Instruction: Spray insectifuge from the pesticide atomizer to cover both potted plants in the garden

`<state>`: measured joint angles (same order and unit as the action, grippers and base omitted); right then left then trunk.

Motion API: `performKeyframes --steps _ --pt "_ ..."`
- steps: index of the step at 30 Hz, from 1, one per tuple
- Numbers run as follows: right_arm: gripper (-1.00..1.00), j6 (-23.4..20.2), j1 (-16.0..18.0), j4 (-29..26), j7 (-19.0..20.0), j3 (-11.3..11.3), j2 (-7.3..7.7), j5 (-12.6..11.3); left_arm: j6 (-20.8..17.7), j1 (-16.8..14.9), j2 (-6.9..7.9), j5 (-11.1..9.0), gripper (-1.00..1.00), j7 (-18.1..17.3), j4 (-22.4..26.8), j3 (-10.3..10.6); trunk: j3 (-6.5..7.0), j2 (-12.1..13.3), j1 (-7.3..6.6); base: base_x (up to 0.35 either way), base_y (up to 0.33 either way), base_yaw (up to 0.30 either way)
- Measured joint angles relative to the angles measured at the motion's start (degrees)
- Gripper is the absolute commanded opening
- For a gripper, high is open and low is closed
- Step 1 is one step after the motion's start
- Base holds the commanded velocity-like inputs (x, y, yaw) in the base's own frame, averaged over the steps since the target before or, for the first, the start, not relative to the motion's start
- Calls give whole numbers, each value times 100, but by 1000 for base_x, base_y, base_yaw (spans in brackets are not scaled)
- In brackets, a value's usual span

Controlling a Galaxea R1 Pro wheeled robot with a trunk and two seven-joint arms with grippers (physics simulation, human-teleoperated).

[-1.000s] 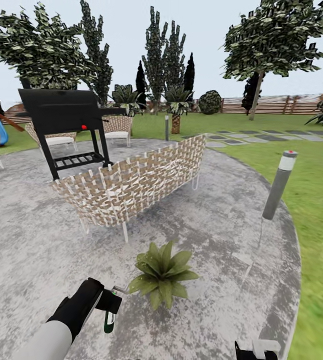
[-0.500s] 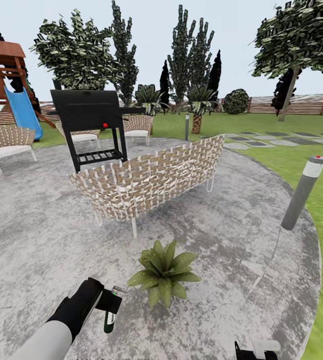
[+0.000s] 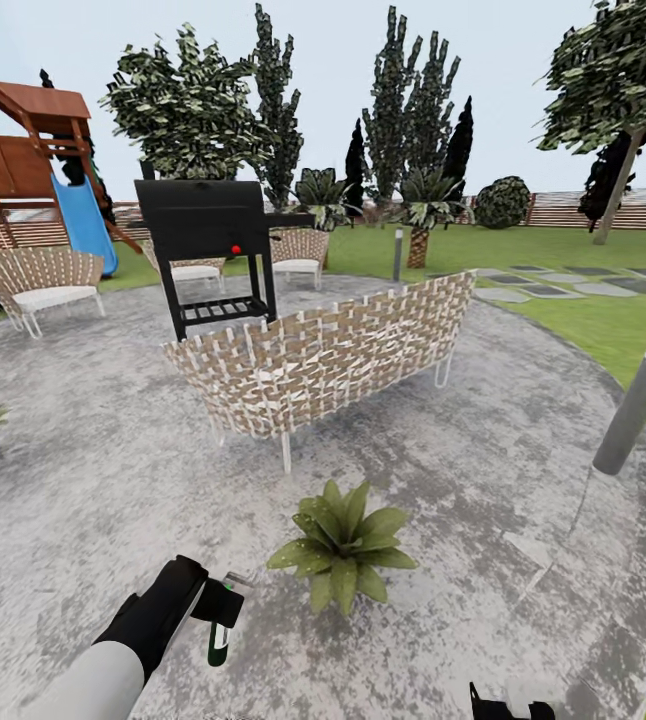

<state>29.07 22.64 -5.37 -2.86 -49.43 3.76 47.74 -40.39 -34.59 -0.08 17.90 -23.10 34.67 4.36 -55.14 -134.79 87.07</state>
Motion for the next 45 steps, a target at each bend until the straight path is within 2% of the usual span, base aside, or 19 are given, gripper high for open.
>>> performKeyframes --steps 11,23,37,45 --pt "100 2 -1 -2 0 0 0 0 7 -1 0 -1 -100 1 -6 5 0 0 0 0 -264 25" --pt "100 1 0 0 0 0 0 0 4 0 0 4 -100 0 -4 1 0 0 0 0 -269 241" --pt "100 2 -1 1 5 1 9 5 0 -2 -1 4 -100 1 -5 0 0 0 0 0 -16 15" --pt "100 -1 0 2 0 0 9 0 -10 0 0 -4 -100 0 6 -5 0 0 0 0 0 259"
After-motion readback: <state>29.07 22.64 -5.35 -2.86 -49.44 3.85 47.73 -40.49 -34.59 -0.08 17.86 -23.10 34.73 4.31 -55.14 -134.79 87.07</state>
